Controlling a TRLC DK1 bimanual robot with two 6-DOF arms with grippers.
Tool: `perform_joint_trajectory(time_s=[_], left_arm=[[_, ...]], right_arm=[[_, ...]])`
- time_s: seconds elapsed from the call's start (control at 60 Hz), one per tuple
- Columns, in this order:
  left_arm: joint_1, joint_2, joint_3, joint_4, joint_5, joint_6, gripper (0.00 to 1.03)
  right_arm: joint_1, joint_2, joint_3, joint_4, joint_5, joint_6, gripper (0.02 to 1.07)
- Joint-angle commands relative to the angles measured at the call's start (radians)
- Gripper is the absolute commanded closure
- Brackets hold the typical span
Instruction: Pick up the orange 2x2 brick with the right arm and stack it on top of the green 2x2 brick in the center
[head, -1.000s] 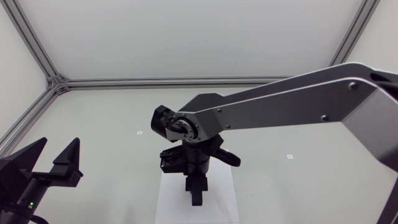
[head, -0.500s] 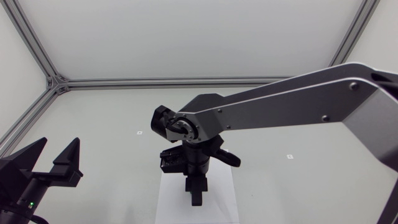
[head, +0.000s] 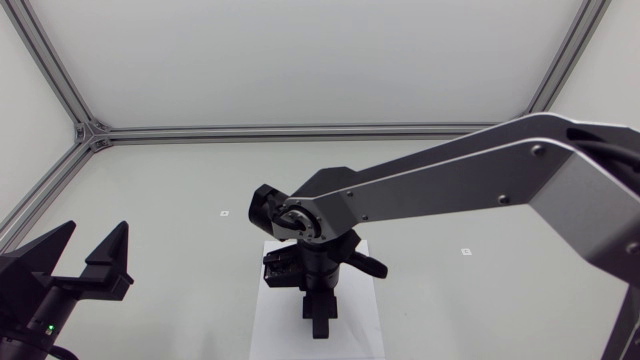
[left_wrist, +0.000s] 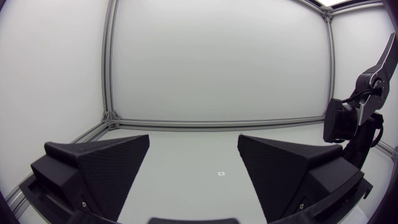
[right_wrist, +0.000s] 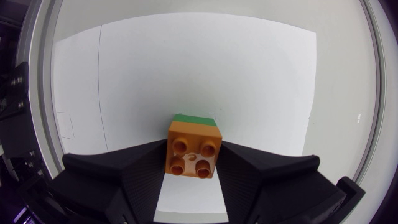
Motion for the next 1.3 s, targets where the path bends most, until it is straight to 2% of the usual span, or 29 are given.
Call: perform_joint_trajectory(time_s=[0.0, 0.217, 0.35, 0.75, 1.283], left_arm=[[0.003, -0.008, -0.041, -0.015, 0.004, 0.013, 0.04], [0.003, -0.008, -0.041, -0.013, 0.004, 0.013, 0.04], [0.003, -0.008, -0.041, -0.015, 0.004, 0.013, 0.04], [0.003, -0.008, -0.041, -0.015, 0.004, 0.013, 0.04], [0.001, -0.008, -0.041, -0.015, 0.004, 0.013, 0.04]], right_arm=[[0.003, 0.017, -0.015, 0.002, 0.003, 0.009, 0.55], [0.002, 0.019, -0.021, 0.030, 0.005, -0.002, 0.56], [-0.001, 0.020, -0.019, 0.039, 0.005, -0.020, 0.65], [-0.005, 0.026, -0.007, 0.030, 0.014, -0.056, 0.66], [0.009, 0.014, -0.019, 0.030, 0.011, -0.019, 0.65]])
